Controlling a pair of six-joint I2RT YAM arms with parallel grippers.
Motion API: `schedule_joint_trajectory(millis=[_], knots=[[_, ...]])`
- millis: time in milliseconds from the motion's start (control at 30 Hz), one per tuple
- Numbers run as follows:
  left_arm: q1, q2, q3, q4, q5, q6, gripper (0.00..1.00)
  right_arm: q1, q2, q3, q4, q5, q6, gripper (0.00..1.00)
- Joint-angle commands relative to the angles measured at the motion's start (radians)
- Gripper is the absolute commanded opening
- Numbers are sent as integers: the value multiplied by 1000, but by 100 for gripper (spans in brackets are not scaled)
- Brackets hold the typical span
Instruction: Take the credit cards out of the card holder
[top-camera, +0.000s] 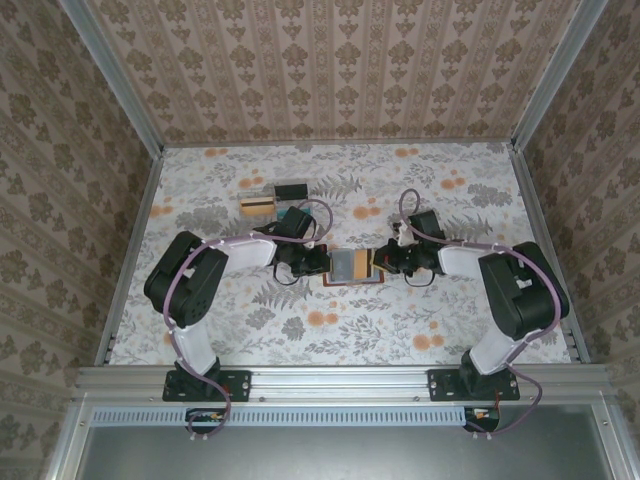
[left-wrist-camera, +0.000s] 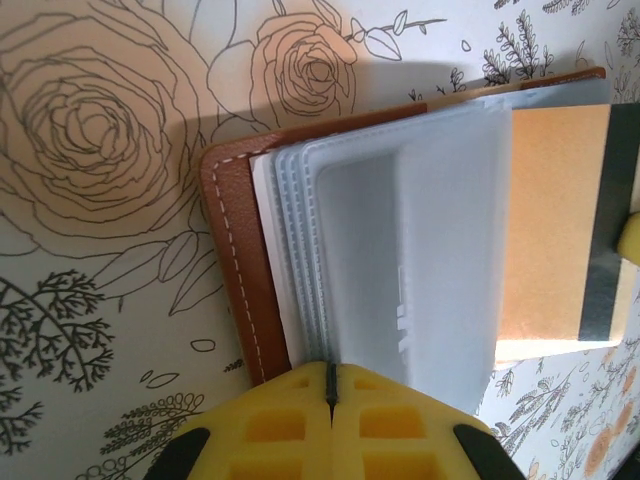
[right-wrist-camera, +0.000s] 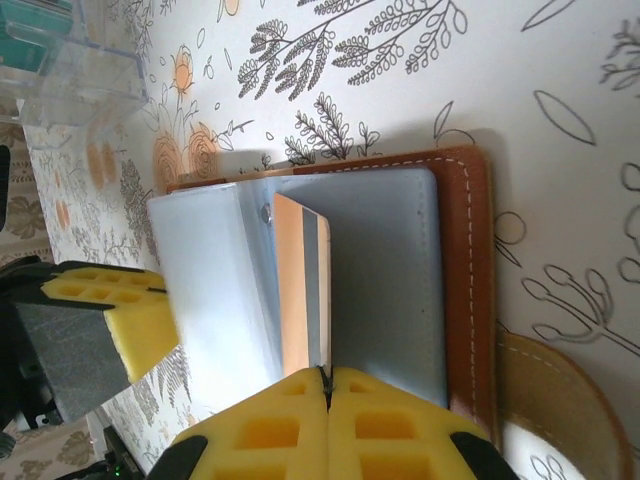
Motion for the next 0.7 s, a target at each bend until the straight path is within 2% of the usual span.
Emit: schedule_joint_trajectory(millis=[0, 133, 167, 267, 333, 467, 667], knots=[[13, -15, -6, -56, -8, 26, 0, -30, -54, -28, -75, 7, -38, 0], [17, -53, 6, -53, 2, 15, 1, -39, -114, -19, -91, -13, -45, 0], [18, -72, 13, -51, 4, 8, 5, -39, -130, -15, -92, -16, -42, 0], [23, -130, 33, -49, -1, -20, 30, -41, -183, -4, -96, -18, -33, 0], [29, -170, 41, -32, 3, -46, 39, -40, -222, 6, -102, -16, -28, 0], [44, -235, 24, 80, 44, -139, 52, -39, -292, 33, -88, -46, 2, 0], [54, -248, -44, 415, 177, -337, 52, -36, -312, 42, 65, -135, 125, 0]])
